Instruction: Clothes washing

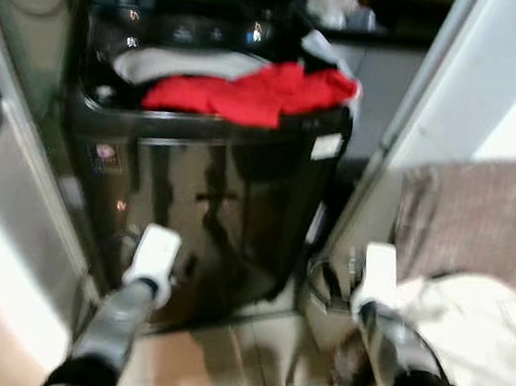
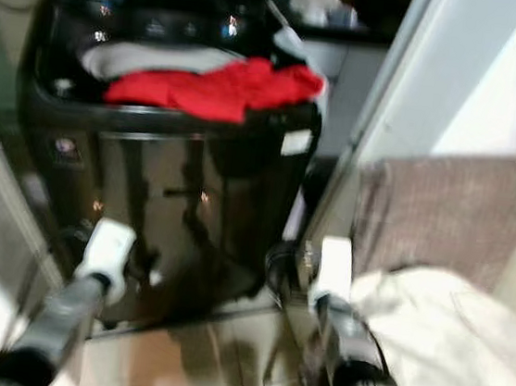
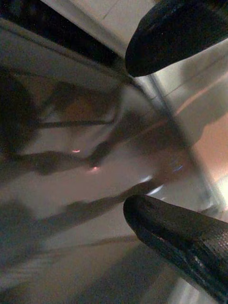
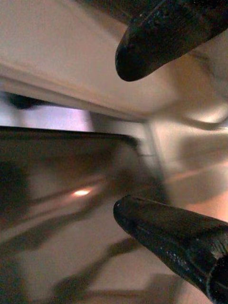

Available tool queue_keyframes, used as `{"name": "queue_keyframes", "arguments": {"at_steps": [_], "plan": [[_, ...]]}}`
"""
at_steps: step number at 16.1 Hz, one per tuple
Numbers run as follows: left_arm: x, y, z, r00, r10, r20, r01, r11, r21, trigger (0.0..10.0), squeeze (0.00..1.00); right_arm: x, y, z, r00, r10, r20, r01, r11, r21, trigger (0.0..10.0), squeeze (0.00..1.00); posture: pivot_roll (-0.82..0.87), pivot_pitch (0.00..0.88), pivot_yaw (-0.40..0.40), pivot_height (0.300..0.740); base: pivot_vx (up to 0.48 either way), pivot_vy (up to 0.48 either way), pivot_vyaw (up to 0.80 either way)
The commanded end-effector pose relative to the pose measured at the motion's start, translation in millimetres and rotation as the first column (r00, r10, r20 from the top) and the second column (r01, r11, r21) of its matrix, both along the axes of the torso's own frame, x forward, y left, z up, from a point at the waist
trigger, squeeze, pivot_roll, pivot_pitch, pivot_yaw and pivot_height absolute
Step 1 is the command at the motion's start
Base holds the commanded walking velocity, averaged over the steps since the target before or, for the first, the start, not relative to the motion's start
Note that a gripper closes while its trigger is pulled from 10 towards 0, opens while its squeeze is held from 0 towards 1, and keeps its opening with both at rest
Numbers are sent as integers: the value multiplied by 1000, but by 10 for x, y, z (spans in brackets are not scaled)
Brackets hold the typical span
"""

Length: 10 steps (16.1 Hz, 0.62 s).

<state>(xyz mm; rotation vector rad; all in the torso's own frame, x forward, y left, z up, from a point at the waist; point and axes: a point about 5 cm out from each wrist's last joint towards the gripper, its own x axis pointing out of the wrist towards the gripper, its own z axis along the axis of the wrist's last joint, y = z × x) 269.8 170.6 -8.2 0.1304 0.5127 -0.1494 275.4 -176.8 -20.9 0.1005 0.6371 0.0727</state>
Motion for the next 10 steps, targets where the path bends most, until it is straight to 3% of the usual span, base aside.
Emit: {"name": "queue_keyframes", "arguments": {"at_steps": [1, 2, 4, 5, 6, 10], "plan": [[-203, 29, -249, 989, 31, -148, -37, 999, -33, 10000, 0, 18, 26, -13, 999, -28, -43, 29, 1000, 6, 10000, 0, 27, 0, -44, 740, 0, 0, 0], [-283, 20, -365, 969, 56, -240, -70, 996, -50, 10000, 0, -8, 46, -57, 993, -71, -97, 75, 997, 35, 10000, 0, 29, 0, -42, 740, 0, 0, 0], [-559, -1, -608, 892, 99, -440, -95, 995, 31, 10000, 0, -131, 196, -184, 977, -38, -209, 47, 998, 39, 10000, 0, 20, 0, -41, 740, 0, 0, 0], [-601, -17, -642, 877, 107, -469, -100, 994, 41, 10000, 0, -164, 231, -214, 971, -19, -237, 27, 999, 31, 10000, 0, 20, 0, -41, 740, 0, 0, 0], [-692, -115, -711, 844, 103, -526, -82, 995, 62, 10000, 0, -301, 316, -318, 945, 49, -323, -48, 999, 12, 10000, 0, 16, 0, -38, 740, 0, 0, 0], [-854, -188, -799, 780, 156, -606, -150, 987, 61, 10000, 0, -425, 332, -400, 916, 48, -399, -43, 999, 21, 10000, 0, 16, 0, -46, 740, 0, 0, 0]]}}
